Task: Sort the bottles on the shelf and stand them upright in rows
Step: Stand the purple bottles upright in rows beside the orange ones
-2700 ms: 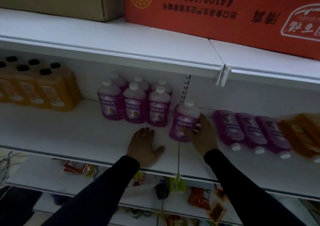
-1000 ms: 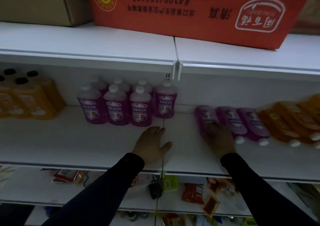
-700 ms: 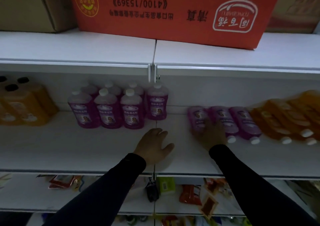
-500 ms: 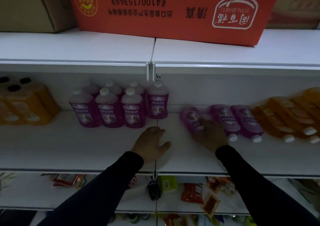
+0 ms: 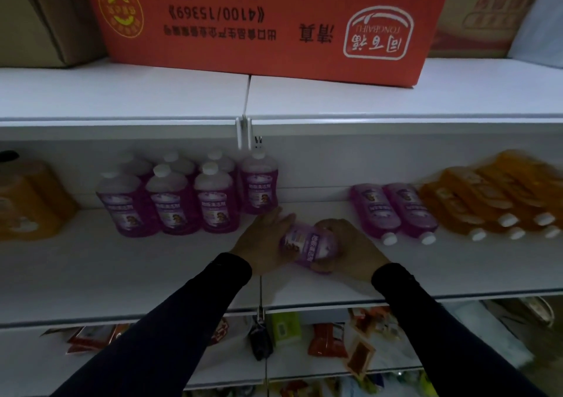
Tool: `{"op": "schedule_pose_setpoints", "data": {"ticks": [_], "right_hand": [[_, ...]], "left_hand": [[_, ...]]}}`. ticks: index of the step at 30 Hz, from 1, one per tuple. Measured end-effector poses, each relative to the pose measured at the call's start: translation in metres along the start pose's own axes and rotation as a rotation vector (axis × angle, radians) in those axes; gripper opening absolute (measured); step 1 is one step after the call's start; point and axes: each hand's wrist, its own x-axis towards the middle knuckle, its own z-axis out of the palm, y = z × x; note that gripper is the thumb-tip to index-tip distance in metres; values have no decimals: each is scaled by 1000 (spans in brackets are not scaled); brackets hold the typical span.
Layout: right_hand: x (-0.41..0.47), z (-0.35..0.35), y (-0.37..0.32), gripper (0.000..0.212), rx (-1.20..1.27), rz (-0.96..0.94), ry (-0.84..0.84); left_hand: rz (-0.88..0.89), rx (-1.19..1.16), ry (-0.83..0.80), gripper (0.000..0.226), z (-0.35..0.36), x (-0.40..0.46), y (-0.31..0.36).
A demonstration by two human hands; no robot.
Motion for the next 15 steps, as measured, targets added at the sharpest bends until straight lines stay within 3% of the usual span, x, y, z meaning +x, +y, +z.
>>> {"op": "schedule_pose_setpoints", "data": {"ticks": [3, 7, 11, 15], "right_hand": [[4, -18, -17, 75, -27, -77, -18], [18, -31, -42, 85, -60, -158, 55], [28, -9, -67, 88, 235, -135, 206], [34, 30, -84, 71, 524, -19, 188]], "left_hand": [[-8, -8, -29, 90, -3, 1, -6], [-52, -144, 77, 80, -1, -6, -13], [-154, -534, 164, 66, 8, -22, -24], [-206, -658, 179, 58, 18, -35, -33]]}}
